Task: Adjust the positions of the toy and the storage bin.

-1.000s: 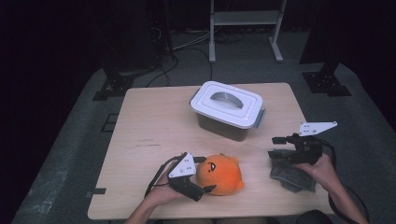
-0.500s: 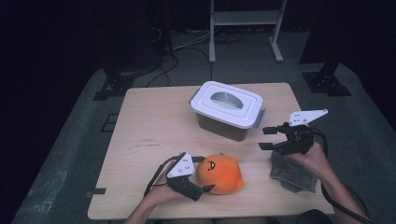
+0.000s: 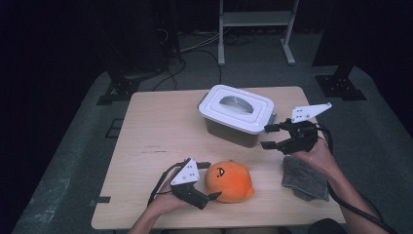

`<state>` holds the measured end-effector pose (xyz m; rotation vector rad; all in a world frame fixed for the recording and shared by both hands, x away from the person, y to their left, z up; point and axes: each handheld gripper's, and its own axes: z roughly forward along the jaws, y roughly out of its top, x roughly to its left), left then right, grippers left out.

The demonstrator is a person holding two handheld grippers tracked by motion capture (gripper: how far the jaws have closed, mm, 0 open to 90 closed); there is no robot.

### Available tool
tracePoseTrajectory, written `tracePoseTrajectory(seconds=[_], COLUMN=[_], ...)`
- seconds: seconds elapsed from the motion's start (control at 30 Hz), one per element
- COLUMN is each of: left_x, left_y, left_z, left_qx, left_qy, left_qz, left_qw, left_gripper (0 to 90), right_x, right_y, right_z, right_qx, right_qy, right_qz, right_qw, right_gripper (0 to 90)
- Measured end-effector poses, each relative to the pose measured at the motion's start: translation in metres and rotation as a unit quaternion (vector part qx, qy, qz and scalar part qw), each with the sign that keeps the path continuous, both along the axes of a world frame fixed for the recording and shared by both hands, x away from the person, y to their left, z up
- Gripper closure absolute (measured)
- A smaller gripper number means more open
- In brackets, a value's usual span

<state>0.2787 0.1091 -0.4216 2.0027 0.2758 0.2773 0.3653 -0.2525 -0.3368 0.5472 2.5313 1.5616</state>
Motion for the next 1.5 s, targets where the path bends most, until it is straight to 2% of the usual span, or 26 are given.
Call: tracePoseTrajectory(seconds=[0.3,0.63,1.03,1.5], left_x=[0.0,0.0,0.0,0.0], left_y=[0.002,0.004,0.007,0.008], left_z=[0.002,0.002,0.002,0.002], left_qx=[-0.003,-0.005,-0.005,-0.01], left_qy=[-0.002,-0.002,-0.001,0.002], left_qz=[0.0,-0.001,0.0,-0.003], left_qw=[1.0,1.0,1.0,0.9999], left_gripper=[4.9,4.8,4.8,4.8], right_x=[0.013,0.037,0.063,0.078], right_y=[0.014,0.028,0.041,0.052], right_z=[0.014,0.024,0.024,0.023], right_qx=[-0.004,-0.013,-0.02,-0.027], right_qy=[-0.011,-0.017,-0.015,-0.016], right_qz=[0.01,0.009,0.013,0.015], right_qw=[0.9999,0.9997,0.9996,0.9994], right_gripper=[31.9,32.6,33.3,34.0])
